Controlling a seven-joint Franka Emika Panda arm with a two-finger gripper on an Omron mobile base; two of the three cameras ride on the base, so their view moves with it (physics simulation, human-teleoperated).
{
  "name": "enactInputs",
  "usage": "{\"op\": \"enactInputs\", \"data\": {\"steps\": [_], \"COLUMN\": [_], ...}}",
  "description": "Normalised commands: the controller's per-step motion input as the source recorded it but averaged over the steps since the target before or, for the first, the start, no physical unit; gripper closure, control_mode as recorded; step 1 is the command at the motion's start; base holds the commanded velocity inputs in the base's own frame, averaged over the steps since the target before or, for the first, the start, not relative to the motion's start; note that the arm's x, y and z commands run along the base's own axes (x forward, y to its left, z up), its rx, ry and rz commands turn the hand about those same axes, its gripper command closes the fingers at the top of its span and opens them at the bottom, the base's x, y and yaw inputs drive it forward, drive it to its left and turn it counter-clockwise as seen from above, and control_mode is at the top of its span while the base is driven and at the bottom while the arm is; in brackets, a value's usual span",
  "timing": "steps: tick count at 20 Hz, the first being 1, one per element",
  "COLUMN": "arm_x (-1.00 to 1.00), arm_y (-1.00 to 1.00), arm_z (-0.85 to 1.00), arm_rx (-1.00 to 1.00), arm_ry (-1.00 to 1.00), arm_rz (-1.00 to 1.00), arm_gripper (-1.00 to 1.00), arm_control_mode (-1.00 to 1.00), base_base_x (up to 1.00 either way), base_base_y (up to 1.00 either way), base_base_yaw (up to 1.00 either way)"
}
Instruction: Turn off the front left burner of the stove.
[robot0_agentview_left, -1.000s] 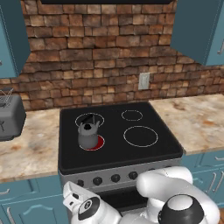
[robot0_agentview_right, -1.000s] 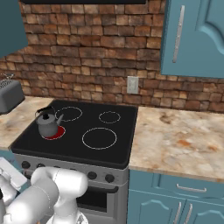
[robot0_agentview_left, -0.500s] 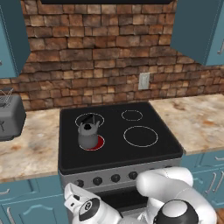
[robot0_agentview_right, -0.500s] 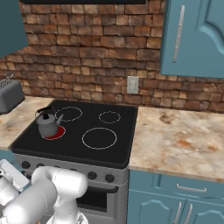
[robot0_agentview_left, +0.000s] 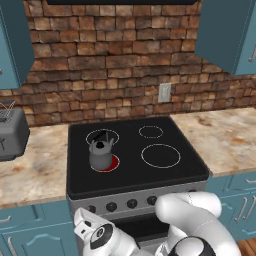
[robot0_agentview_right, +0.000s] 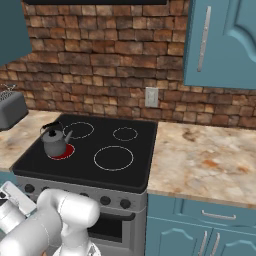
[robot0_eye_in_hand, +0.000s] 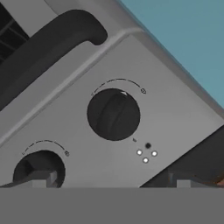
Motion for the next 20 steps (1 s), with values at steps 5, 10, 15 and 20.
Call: {"op": "enactInputs", "data": {"steps": [5,10,15,20], "arm_x": [0.05,0.06,0.17,0.22], "arm_y": [0.01,0.06,0.08,0.21], "arm_z": [-0.31,-0.27,-0.07,-0.03], "arm_rx": [0.00,0.00,0.00,0.00], "arm_ry": [0.00,0.00,0.00,0.00], "arm_rz": [0.00,0.00,0.00,0.00], "arm_gripper": [-1.00,-1.00,-1.00,-1.00], "arm_control_mode": [-1.00,-1.00,-1.00,-1.00], "base_base_x": [0.00,0.00,0.00,0.00], "base_base_y": [0.00,0.00,0.00,0.00], "base_base_yaw": [0.00,0.00,0.00,0.00]}}
